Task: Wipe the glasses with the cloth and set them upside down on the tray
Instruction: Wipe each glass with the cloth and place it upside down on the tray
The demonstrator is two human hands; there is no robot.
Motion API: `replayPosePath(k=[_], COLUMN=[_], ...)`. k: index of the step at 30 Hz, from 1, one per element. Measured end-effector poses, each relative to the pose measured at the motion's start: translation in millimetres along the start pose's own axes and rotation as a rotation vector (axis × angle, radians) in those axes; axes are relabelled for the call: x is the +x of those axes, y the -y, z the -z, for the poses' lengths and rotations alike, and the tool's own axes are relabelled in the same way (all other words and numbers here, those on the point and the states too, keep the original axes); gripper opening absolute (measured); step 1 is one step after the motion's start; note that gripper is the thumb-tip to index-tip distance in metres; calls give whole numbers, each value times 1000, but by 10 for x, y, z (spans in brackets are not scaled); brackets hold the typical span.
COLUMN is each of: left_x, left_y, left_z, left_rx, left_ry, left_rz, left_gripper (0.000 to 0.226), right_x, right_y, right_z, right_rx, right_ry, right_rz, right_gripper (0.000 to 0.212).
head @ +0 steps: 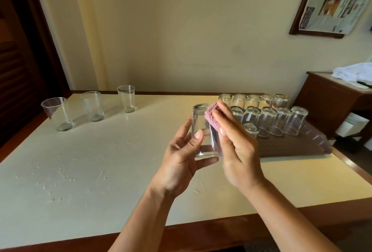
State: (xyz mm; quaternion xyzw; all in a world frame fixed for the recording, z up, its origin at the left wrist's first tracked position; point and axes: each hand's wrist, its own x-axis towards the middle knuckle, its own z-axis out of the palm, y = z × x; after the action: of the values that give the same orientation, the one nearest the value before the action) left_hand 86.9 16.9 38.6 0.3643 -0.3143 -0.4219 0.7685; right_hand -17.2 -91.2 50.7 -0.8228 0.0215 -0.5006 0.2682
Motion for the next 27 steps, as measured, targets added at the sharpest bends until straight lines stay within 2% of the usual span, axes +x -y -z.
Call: replayPosePath(k=[2, 5, 9, 14, 17, 20, 24, 27], left_x=[29, 50, 21, 53, 70, 43, 5, 34], left_y=[-27, -55, -3, 19, -17, 31, -4, -37], left_z=[-29, 10, 118, 65, 91, 69, -34, -13], left_rx=[24, -38, -138, -118, -63, -37, -98, -132], left_ry=[-17, -22, 66, -8, -43, 16, 83, 38], left_rz=[-53, -3, 112, 10, 4, 67, 114, 71], left_gripper=[60, 47, 61, 86, 77, 63, 48, 43], right_x=[-112, -364, -172, -123, -366, -334, -79, -204], right_y=[41, 20, -33, 25, 65, 41, 13, 63], right_z=[-47, -135, -76, -37, -107, -114, -71, -93], right_rx=[8, 38, 110, 89, 132, 141, 78, 114], right_ry=[15, 14, 7, -36, -13, -4, -18, -12], right_rz=[-6, -37, -71, -82, -114, -96, -81, -83], right_gripper=[40, 41, 42, 42, 41, 40, 40, 41])
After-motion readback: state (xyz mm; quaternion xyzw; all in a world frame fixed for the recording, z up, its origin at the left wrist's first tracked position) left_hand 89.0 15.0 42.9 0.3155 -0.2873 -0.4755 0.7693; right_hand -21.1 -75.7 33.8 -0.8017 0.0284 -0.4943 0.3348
